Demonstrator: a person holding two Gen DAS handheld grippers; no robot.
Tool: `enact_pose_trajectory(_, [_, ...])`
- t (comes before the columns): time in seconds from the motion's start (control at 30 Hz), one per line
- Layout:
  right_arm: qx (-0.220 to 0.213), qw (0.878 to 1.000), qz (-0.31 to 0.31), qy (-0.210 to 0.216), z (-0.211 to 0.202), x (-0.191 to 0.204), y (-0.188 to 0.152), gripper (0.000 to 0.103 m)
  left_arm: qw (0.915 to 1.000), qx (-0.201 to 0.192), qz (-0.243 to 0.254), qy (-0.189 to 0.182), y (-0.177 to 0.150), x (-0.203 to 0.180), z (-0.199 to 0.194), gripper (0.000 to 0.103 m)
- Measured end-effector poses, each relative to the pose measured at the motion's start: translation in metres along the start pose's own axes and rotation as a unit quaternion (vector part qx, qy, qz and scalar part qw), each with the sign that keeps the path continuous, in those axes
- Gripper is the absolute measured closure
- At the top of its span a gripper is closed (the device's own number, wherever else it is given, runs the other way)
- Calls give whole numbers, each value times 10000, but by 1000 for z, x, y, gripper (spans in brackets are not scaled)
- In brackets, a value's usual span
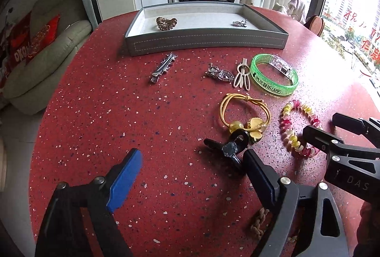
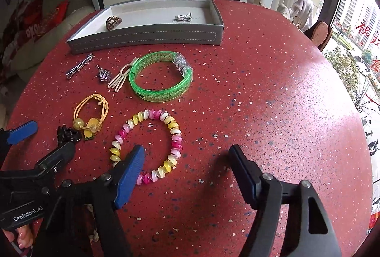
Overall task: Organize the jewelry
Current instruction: 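Grasp the black claw clip with the left gripper while the right grasps the beaded bracelet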
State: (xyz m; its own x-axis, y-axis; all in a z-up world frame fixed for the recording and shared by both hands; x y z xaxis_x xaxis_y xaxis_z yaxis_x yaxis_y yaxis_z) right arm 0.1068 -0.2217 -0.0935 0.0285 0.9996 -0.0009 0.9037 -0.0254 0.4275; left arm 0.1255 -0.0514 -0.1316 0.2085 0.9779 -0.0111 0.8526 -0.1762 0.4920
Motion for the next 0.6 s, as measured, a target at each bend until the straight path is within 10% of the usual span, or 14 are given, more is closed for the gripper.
enact_pose_trajectory(0.43, [11, 9998, -151, 102, -4, 8, 0, 59, 9992, -114, 263, -270, 4, -9, -6, 49])
enact_pose_trajectory(0.6, [17, 9998, -150, 153, -5, 9, 1, 93, 9989, -107, 188, -406, 5, -4, -7, 69])
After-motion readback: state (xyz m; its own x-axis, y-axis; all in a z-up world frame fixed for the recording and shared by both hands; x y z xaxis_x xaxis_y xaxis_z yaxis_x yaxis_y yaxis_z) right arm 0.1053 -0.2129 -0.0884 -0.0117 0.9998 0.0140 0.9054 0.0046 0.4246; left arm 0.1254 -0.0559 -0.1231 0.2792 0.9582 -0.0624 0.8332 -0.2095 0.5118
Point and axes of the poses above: each gripper's, at about its wrist camera, not at the fingertips, and z roughly the way its jaws point, x to its left, y to its top, the point moved 7 cm from there along z, roughly the way its jaws point, and after that the axes turned 6 degrees about x, right-handed, at the moved point
